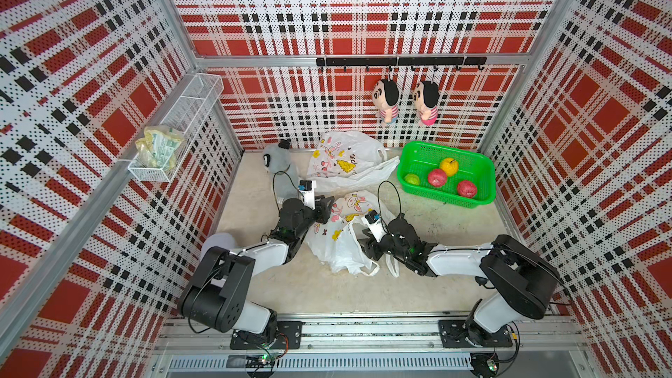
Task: Untie the knot of a plastic bag & take out the apple
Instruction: Pick up the apple from the plastic bag.
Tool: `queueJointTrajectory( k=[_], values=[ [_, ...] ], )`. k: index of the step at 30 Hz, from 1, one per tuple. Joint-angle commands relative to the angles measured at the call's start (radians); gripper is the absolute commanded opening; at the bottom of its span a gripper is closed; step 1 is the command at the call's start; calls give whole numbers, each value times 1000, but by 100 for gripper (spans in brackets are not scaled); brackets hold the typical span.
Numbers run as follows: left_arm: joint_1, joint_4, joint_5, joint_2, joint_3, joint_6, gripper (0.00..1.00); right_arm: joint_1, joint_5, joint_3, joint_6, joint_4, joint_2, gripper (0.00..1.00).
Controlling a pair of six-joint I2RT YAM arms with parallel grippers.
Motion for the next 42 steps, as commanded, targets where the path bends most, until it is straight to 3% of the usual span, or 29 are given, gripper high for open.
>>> queueJointTrajectory(
  k=[1,4,7,12,14,22,26,29,35,42],
  values=[
    [-29,-126,-119,53,36,0,63,9,12,55,12,61,74,63],
    [-38,-134,-122,113,60,-24,67,17,28,101,2,72,138,75],
    [-45,-134,-104,184,98,-41,63,26,18,138,-12,110,193,79],
    [-48,-125,-66,278,145,-68,34,36,50,213,-32,103,272,89],
    [-46,-118,-48,299,153,-75,26,39,62,237,-32,96,293,99],
    [-39,-96,4,321,155,-78,4,62,107,337,-37,-8,356,100],
    [-31,-75,38,330,154,-113,0,83,175,364,-28,-46,375,100],
    [-28,-65,68,338,159,-115,0,82,248,387,-7,-72,390,96],
    [-20,-41,127,345,159,-131,0,82,230,474,-9,-133,427,90],
    [16,-34,143,326,147,-128,0,83,225,382,41,-82,345,60]
  ],
)
